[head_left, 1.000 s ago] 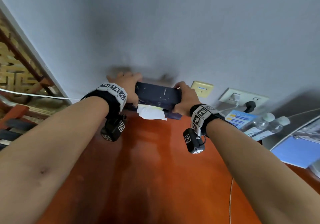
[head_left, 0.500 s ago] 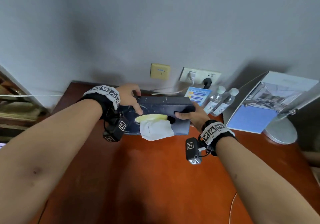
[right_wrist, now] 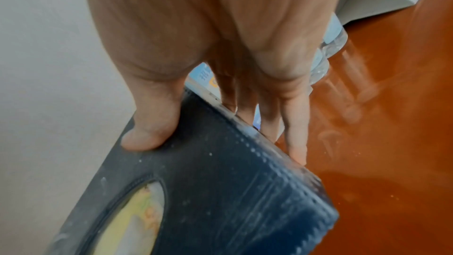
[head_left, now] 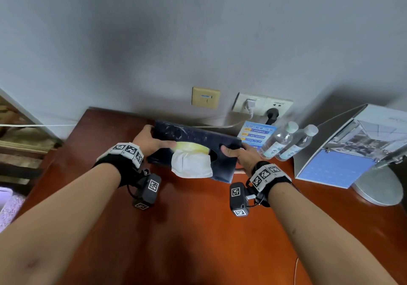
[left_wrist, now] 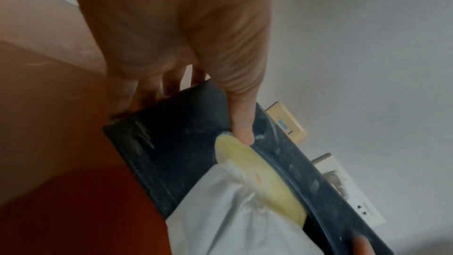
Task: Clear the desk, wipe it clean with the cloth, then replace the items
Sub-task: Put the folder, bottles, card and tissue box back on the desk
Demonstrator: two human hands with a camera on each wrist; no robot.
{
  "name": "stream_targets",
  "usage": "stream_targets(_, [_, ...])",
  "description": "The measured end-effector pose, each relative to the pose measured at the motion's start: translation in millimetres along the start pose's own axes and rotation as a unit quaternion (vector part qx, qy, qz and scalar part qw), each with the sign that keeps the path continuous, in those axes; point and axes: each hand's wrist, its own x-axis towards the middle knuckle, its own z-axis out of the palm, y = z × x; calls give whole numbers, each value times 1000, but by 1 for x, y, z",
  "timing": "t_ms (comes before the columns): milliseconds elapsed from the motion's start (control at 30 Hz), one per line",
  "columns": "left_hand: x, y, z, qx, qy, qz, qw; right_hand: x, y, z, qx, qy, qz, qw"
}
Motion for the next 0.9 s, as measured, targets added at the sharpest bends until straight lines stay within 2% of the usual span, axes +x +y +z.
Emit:
stream_targets(100, [-40,33,1,70,9,-16,997,13,5,7,-29,2,46,999])
stream_targets(233, [-25,42,7,115,-11,-27,993,36,16,9,-50,36,65,996])
stream_targets(333, [-14,47,11,172,-18,-35,984,47,17,14,-185,101,36,977])
stream_targets(400, [-12,50,14,219,-15,-41,975,49,15,18,-247,116,12,962])
stream_targets(533, [-4,54,18,250,-5,-55,967,49,14,20,-256,113,1,960])
stream_targets(667, [2,66,23,251,11,-51,967,44,14,21,-272,83,74,956])
stream_targets(767, [6,75,27,229,26,-51,972,42,9,20,-238,59,133,960])
stream_targets(900, [15,83,25,206,30,-40,977,47,1,22,-197,62,131,969])
